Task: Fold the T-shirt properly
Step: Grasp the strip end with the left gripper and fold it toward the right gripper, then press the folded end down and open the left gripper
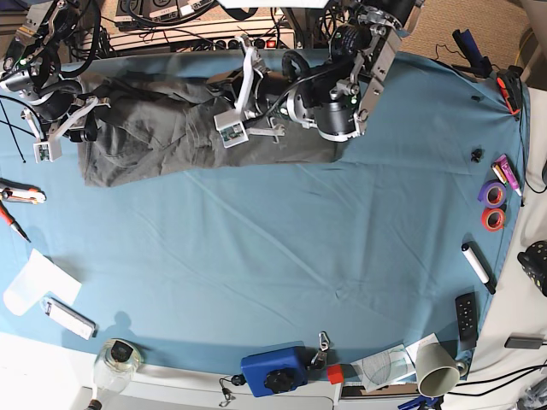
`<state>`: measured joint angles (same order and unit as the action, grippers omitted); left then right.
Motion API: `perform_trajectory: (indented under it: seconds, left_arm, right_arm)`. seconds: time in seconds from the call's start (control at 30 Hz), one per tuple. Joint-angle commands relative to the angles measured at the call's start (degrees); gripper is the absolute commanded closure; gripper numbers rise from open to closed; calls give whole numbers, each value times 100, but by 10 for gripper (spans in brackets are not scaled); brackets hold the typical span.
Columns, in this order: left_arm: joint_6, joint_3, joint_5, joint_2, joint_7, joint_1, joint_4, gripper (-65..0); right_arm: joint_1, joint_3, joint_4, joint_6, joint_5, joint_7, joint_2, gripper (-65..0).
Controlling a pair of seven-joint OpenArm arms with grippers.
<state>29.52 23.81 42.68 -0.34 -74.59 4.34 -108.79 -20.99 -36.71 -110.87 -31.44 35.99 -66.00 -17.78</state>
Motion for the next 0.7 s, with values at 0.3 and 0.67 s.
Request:
perform_trajectory:
  seconds: [0.3, 0.67]
  left_arm:
    - [-772, -734, -667, 109, 765, 81, -610, 0]
    - [-334, -402, -682, 192, 1099, 57, 50, 0]
  right_arm:
    - [20, -52, -79, 2, 59, 348, -98, -161]
    - [20, -52, -79, 4, 61, 348, -96, -161]
